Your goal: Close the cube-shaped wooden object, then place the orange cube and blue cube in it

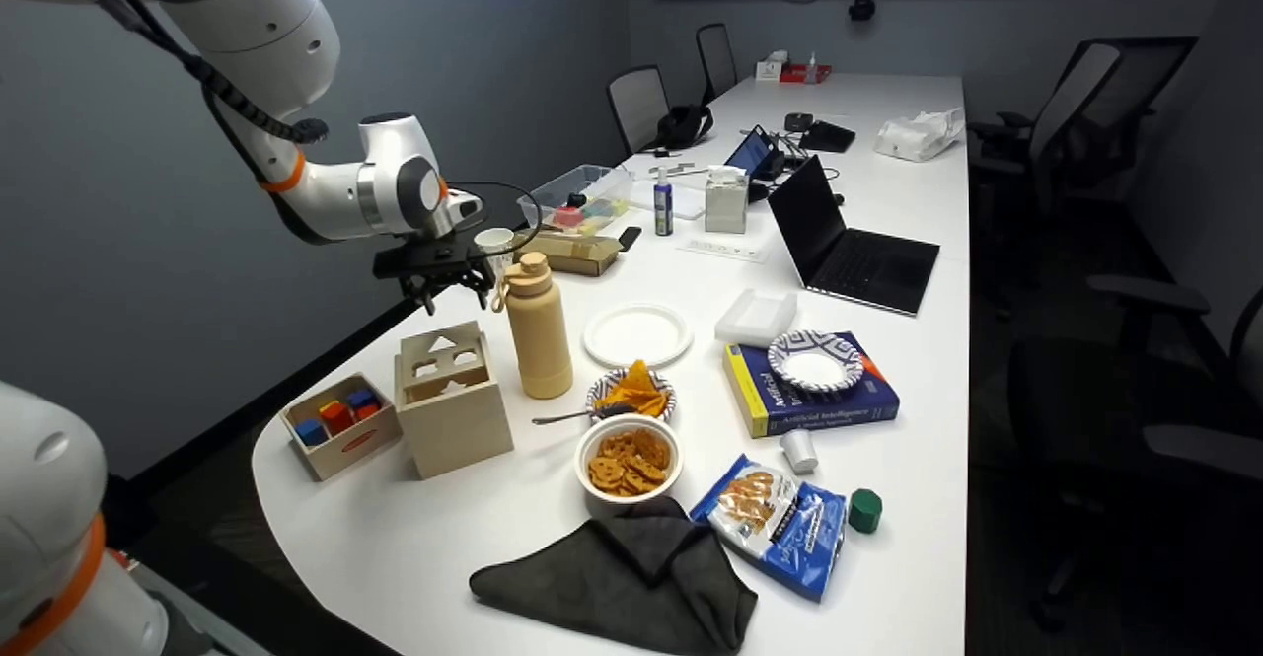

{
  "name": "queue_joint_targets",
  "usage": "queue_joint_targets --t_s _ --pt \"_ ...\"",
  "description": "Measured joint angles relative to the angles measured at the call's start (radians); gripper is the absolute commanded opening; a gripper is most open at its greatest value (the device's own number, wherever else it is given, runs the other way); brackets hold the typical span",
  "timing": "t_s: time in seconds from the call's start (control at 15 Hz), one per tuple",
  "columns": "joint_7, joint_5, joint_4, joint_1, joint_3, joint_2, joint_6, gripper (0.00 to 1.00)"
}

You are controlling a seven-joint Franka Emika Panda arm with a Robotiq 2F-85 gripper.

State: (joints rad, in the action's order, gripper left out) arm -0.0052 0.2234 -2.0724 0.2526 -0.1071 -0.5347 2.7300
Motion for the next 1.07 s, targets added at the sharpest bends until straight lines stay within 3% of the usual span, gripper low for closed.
queue_joint_targets --t_s 0.6,1.07 --pt "-0.142 -0.11 0.08 -0.069 -0.118 -0.117 -0.01 1.0" --pt "-0.126 -0.142 0.087 -0.072 -0.122 -0.13 -0.043 1.0"
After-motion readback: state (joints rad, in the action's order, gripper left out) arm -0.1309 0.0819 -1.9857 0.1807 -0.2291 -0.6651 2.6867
